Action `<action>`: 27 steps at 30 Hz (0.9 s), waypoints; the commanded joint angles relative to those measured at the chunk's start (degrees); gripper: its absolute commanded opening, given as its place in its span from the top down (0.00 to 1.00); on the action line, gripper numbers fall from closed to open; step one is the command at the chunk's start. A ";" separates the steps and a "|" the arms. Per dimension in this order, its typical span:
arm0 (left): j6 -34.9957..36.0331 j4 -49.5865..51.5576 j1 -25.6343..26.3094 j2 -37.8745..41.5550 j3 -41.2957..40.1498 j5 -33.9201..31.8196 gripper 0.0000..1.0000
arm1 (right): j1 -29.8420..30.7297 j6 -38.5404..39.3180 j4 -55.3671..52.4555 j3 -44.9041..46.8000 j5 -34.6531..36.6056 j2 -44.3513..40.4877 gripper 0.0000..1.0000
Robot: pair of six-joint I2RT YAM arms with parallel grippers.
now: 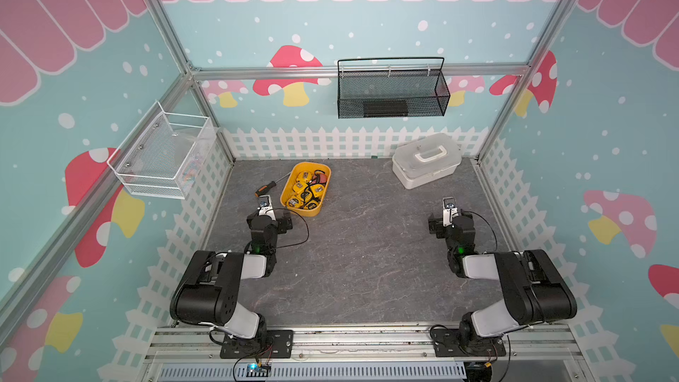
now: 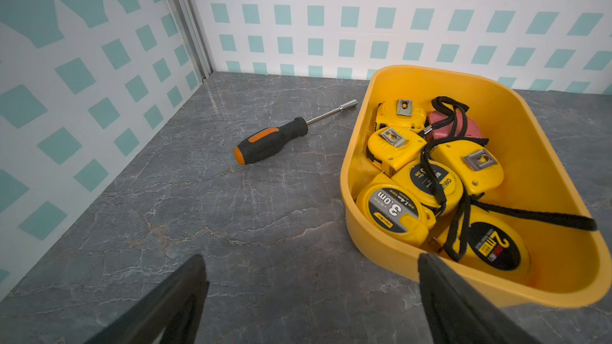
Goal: Take the tape measure out of the storage box
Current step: Move the storage box to the center of the board.
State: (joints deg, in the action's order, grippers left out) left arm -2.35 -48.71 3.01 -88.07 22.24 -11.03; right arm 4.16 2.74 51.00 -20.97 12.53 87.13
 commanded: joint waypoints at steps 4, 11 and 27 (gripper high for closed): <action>0.07 0.09 -0.38 0.27 0.96 0.95 0.01 | 0.14 -0.52 0.49 0.15 0.03 -0.09 0.01; 0.04 0.03 -0.39 0.27 0.88 0.97 0.01 | 0.14 -0.48 0.50 0.16 0.03 -0.09 0.01; -0.02 0.21 -0.37 0.16 1.10 0.94 0.01 | 0.06 -0.55 -0.03 -0.08 -0.24 -0.04 0.01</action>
State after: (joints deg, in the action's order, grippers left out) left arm -2.37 -48.71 3.01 -88.07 22.24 -10.70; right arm 4.16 2.74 51.00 -20.97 12.49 87.15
